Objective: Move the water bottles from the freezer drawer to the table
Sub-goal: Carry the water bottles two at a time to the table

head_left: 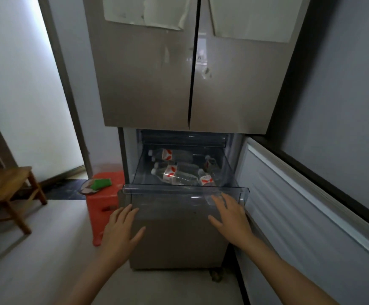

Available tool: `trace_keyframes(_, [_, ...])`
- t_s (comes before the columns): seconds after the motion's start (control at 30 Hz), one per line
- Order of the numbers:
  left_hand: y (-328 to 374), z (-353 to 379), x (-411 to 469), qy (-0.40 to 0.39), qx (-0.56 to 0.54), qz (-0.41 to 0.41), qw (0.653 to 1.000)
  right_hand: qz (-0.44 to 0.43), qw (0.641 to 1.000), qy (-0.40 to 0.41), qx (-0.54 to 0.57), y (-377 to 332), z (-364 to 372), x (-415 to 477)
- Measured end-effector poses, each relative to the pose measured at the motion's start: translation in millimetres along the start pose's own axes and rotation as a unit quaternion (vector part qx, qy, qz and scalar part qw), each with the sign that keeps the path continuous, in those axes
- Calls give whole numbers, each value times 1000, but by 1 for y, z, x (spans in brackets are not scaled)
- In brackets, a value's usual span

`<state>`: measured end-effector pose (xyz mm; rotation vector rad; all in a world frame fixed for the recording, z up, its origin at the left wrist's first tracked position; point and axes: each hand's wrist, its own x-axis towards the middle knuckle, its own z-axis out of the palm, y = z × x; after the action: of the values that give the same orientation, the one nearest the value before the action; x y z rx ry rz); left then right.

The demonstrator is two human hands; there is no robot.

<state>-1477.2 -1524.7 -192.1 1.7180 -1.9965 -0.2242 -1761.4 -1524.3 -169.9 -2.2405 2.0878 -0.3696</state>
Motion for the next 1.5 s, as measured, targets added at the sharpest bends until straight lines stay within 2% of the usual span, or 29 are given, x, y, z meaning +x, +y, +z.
trace_keyframes(0.13, [-7, 16, 28, 1, 3, -15, 1000, -3, 1000, -16, 23, 9, 22, 34])
trace_keyframes(0.43, [-3, 47, 128, 31, -44, 37, 998, 6, 999, -5, 32, 23, 39, 100])
trace_keyframes(0.47, [-3, 50, 140, 25, -38, 37, 998, 25, 999, -25, 32, 25, 36, 106])
trace_keyframes(0.57, [-11, 61, 179, -17, 12, 44, 999, 24, 1000, 7, 3, 26, 28, 133])
trace_keyframes(0.63, [-22, 70, 204, -59, 35, 41, 997, 36, 999, -6, 20, 26, 27, 156])
trace_keyframes(0.77, [-40, 79, 222, -74, 77, 36, 994, 48, 998, 4, 33, 32, 39, 191])
trace_keyframes(1.13, [-49, 93, 222, -66, 112, 47, 990, 138, 983, -107, 53, 63, 65, 266])
trace_keyframes(1.33, [-51, 94, 224, -58, 121, 41, 990, 197, 953, -205, 103, 77, 90, 297])
trace_keyframes(1.5, [-49, 96, 224, -35, 133, 53, 989, 180, 954, -237, 22, 79, 121, 309])
